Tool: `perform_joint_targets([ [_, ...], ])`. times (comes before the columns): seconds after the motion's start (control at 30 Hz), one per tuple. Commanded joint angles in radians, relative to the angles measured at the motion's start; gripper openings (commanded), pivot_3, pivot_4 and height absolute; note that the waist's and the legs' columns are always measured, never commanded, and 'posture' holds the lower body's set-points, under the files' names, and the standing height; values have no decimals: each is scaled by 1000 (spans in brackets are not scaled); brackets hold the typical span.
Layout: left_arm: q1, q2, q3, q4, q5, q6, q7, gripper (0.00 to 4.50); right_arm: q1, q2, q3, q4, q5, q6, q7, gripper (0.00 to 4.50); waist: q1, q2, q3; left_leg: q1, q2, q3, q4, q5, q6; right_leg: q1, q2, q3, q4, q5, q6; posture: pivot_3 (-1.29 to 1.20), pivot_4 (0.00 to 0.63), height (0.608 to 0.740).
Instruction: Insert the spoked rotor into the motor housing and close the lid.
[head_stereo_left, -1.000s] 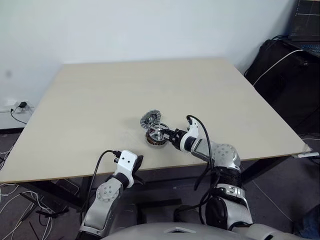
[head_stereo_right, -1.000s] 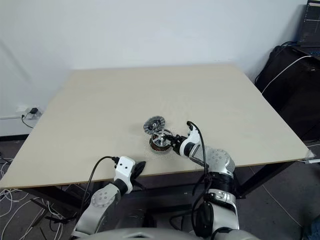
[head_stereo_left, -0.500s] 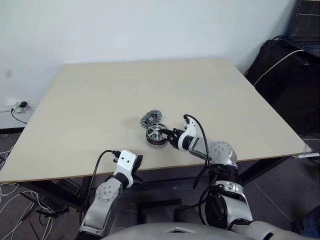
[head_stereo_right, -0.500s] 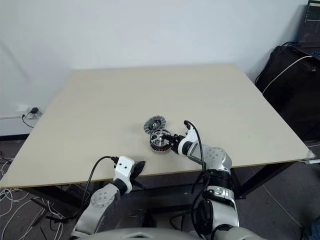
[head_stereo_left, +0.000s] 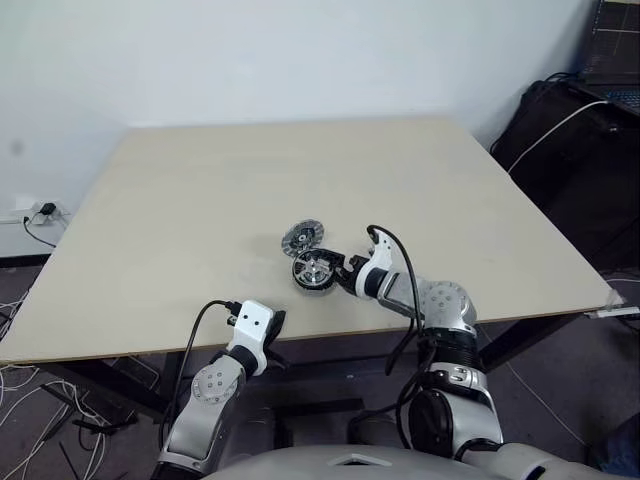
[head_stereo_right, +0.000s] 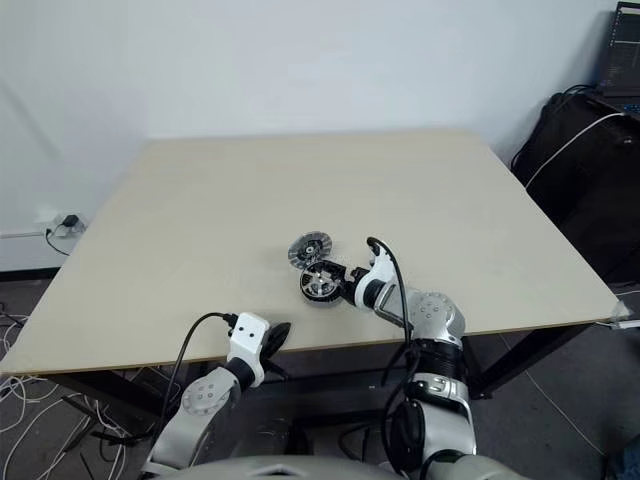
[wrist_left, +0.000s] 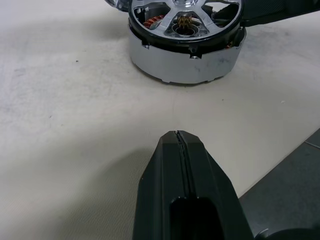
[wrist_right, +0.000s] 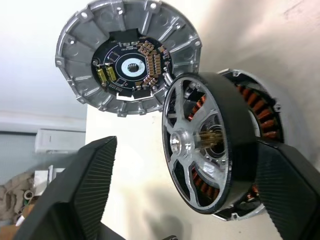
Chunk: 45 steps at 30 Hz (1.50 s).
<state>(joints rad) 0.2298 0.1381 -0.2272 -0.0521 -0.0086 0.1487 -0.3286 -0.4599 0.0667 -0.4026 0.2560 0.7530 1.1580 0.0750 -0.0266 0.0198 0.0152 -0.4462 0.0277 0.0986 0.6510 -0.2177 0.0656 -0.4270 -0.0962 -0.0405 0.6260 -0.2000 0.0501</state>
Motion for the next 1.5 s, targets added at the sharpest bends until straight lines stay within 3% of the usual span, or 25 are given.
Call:
perform_joint_targets([
  [0.03,-9,-4,1,-38,-12,-10,-2,0,-26,-15,1,-90,16,-7,-14,4174,0,0,0,0,0,0,0,0,0,0,0,0,0,0,0,0,0,740],
  [0.27,-16,-2,3,-23,-14,-19,-6,0,15,-69,106,-192,-110,-104,-41,4174,-1,0,0,0,0,0,0,0,0,0,0,0,0,0,0,0,0,740],
  [0.3,-16,-2,3,-23,-14,-19,-6,0,23,-83,137,-204,-142,-128,-37,3996,-1,0,0,0,0,0,0,0,0,0,0,0,0,0,0,0,0,740],
  [0.37,-18,0,3,-22,-13,-21,-8,0,45,-115,227,-237,-204,-176,-2,3551,-1,0,0,0,0,0,0,0,0,0,0,0,0,0,0,0,0,740],
  [0.57,-21,4,2,-27,-11,-24,-10,0,70,-182,514,-229,-413,-355,86,1590,-10,0,0,0,0,0,0,0,0,0,0,0,0,-1,0,0,0,740],
  [0.73,-20,6,3,-35,-10,-24,-8,0,46,-157,608,-143,-520,-475,109,14,-8,-1,0,0,0,0,0,0,0,0,0,0,0,0,0,0,0,740],
  [1.5,-13,1,11,-37,-10,-23,8,0,13,-110,643,24,-636,-492,216,14,-6,-5,-2,0,0,0,1,0,0,0,1,0,1,0,0,0,0,740],
])
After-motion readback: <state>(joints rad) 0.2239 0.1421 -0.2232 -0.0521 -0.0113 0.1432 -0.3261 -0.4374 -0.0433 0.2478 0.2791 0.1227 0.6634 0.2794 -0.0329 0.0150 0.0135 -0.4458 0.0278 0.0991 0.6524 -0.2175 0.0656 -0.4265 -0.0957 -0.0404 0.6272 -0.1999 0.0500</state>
